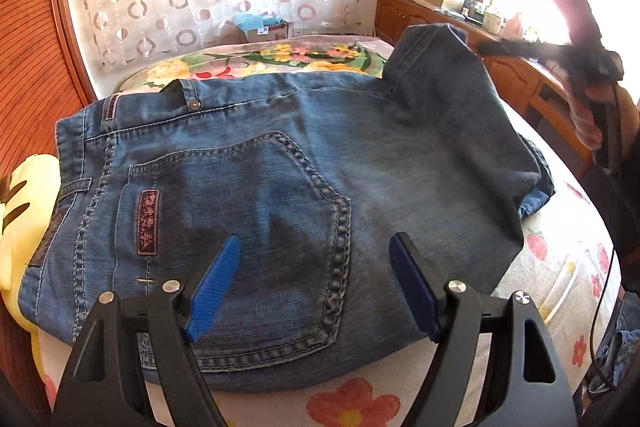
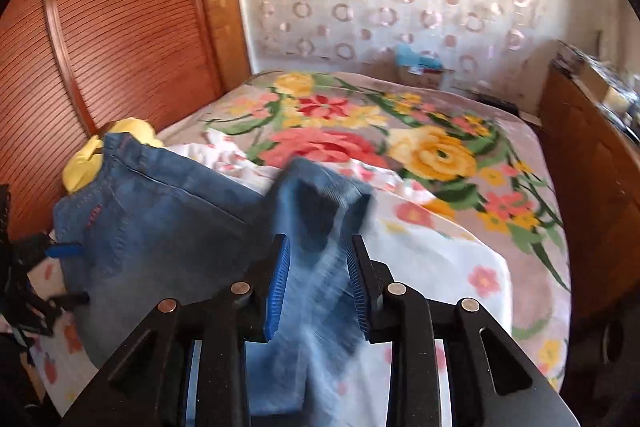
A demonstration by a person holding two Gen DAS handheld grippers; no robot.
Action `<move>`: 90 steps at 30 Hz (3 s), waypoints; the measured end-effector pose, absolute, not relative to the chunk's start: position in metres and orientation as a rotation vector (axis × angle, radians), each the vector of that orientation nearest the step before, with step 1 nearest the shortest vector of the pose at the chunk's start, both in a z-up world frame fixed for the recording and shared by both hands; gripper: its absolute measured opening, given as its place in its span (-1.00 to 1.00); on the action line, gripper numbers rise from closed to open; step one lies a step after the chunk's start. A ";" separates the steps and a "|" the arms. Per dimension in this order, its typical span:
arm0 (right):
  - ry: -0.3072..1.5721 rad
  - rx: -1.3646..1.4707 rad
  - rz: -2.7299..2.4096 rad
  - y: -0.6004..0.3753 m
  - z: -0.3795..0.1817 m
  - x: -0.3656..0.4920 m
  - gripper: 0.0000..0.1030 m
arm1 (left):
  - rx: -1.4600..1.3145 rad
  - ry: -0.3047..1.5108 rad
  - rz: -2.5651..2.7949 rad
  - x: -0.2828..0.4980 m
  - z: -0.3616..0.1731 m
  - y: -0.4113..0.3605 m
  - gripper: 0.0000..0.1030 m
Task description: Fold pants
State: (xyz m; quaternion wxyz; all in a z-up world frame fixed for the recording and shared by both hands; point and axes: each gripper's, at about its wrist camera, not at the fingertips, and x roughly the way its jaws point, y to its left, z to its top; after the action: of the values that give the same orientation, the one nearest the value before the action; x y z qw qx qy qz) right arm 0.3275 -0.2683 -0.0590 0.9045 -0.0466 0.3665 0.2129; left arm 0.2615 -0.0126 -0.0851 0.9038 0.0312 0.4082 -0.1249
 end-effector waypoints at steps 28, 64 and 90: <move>0.842 0.044 0.295 -0.333 -0.108 0.354 -0.95 | 0.076 0.890 -0.239 0.272 -0.105 -0.014 0.52; 0.894 0.017 0.481 -0.311 -0.118 0.311 -0.29 | 0.051 0.894 -0.257 0.276 -0.114 -0.020 0.57; 0.880 -0.020 0.335 -0.351 -0.086 0.233 -0.49 | 0.083 0.813 -0.265 0.249 -0.077 -0.028 0.58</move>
State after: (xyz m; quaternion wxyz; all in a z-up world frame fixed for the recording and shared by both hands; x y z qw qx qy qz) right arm 0.2332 -0.3511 -0.0857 0.8911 -0.0097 0.4241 0.1614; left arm 0.2492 -0.0283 -0.0766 0.9092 0.0402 0.3939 -0.1286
